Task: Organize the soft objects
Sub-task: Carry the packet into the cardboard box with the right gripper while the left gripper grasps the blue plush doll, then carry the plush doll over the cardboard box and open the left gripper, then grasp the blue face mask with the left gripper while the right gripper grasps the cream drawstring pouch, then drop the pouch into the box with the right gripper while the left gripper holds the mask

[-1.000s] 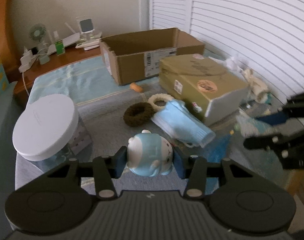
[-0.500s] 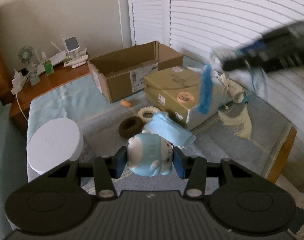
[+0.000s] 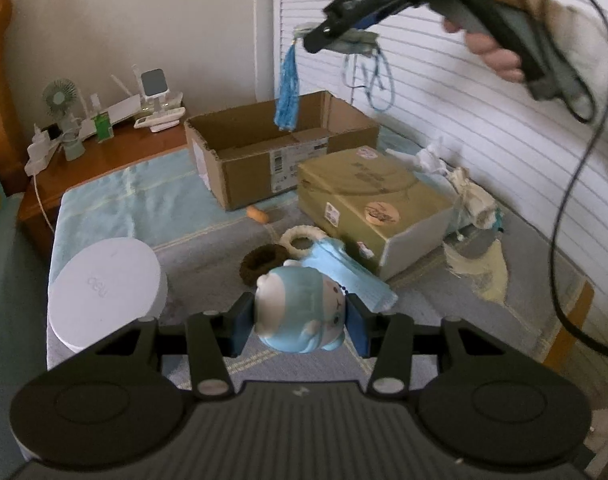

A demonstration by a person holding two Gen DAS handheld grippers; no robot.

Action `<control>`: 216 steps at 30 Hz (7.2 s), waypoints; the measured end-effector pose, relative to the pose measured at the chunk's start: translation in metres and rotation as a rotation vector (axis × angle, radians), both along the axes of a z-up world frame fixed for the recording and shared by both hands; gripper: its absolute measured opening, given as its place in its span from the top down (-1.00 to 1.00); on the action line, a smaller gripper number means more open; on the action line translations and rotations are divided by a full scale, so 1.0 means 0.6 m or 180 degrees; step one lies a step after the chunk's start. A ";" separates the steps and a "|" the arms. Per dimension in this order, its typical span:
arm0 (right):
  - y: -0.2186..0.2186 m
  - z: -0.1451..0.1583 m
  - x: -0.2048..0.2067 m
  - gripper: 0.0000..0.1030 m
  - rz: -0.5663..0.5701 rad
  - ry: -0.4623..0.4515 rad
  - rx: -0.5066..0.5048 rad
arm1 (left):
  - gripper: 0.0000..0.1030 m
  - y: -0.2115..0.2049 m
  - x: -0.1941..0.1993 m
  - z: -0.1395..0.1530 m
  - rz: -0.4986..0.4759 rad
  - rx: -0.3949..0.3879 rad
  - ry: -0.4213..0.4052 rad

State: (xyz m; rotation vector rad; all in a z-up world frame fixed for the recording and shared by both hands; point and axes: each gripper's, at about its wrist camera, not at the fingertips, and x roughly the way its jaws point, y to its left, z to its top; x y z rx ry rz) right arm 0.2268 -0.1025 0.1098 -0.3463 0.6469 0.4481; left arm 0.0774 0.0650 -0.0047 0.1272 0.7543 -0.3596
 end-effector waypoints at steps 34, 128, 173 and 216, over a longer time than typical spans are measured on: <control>-0.121 -0.120 -0.170 -1.00 -0.0781 0.0141 0.0600 | 0.07 -0.047 0.231 0.088 0.0032 0.0028 -0.0081; -0.191 -0.227 -0.275 -1.00 -0.1072 0.0504 0.0296 | -0.62 -0.053 0.075 -0.084 0.0377 -0.0090 0.0205; -0.227 -0.153 -0.276 -0.06 -0.1195 0.0235 0.0271 | 0.35 -0.047 0.043 -0.037 -0.0110 0.0092 0.0103; -0.044 0.061 -0.035 -0.05 0.0301 -0.0715 -0.0249 | 0.35 -0.013 0.023 -0.022 -0.0197 -0.0319 -0.0015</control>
